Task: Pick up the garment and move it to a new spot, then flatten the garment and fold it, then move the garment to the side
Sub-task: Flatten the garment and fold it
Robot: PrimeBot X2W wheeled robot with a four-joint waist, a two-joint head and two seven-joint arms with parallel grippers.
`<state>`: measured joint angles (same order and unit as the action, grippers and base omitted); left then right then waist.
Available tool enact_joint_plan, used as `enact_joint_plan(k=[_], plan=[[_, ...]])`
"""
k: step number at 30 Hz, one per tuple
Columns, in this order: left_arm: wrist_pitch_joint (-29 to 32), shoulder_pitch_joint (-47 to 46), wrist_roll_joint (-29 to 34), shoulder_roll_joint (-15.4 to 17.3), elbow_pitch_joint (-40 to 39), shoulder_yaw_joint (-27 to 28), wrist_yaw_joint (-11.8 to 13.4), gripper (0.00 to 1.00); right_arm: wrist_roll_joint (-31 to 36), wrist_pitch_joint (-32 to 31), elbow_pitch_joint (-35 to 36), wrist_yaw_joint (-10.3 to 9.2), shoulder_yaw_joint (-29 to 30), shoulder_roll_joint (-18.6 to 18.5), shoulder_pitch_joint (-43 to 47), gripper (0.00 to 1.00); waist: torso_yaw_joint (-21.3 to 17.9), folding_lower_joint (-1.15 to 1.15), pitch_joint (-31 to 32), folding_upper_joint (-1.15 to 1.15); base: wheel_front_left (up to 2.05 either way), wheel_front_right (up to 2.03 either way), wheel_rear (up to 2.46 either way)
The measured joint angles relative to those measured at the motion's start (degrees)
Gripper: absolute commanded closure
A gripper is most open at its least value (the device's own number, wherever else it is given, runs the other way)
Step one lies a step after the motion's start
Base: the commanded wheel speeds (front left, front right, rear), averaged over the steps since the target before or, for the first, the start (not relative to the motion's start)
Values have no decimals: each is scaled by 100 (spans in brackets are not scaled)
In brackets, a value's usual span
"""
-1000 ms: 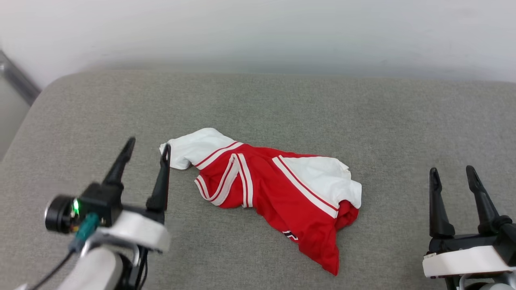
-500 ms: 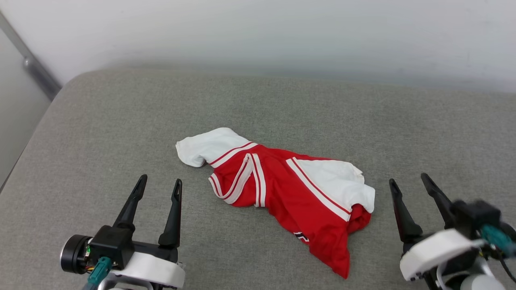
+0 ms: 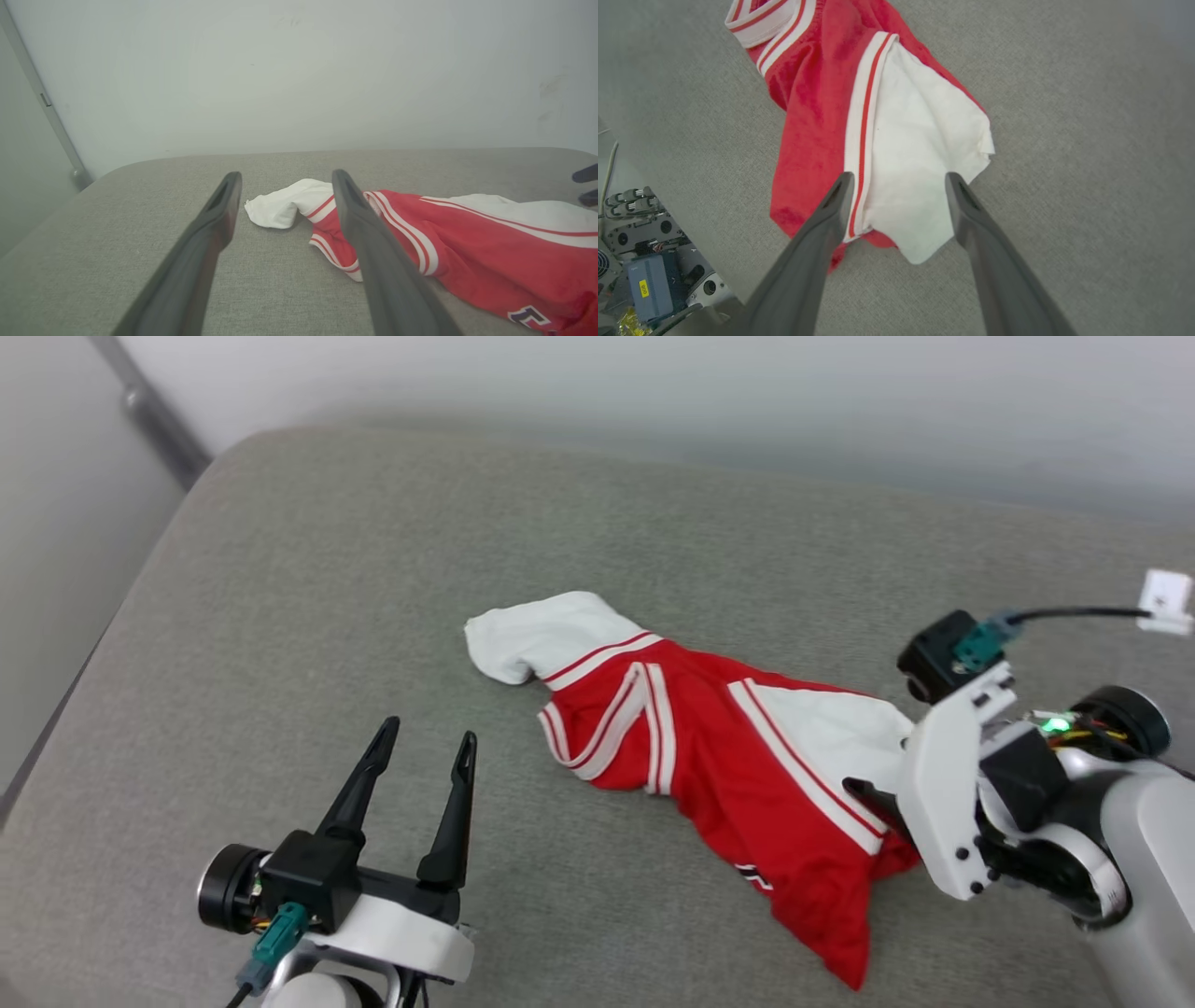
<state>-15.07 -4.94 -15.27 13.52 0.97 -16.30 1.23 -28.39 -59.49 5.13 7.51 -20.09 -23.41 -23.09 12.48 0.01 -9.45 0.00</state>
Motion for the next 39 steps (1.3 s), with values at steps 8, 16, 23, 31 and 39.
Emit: enact_joint_plan(k=[8,16,23,31,39], plan=[[0,-95,204,-275,243,69,-237,0,-65,-721,-603,0,-726,-153,-603,0,532,0,-200,0,0,0,0],[0,-97,361,-459,396,209,-424,0,-154,-715,-1096,-1,-1036,-222,-722,0,827,0,-302,0,0,0,0],[0,-96,474,-557,482,332,-504,0,-196,-463,-1190,0,-1389,-399,-865,100,794,0,-301,0,0,0,0],[0,-20,533,-577,579,501,-579,0,-232,-10,-817,0,-1326,-788,-1074,100,514,0,-92,0,0,0,0],[0,118,554,-588,568,671,-627,0,68,309,-215,1,-458,-1475,-778,100,42,0,108,0,0,0,0]])
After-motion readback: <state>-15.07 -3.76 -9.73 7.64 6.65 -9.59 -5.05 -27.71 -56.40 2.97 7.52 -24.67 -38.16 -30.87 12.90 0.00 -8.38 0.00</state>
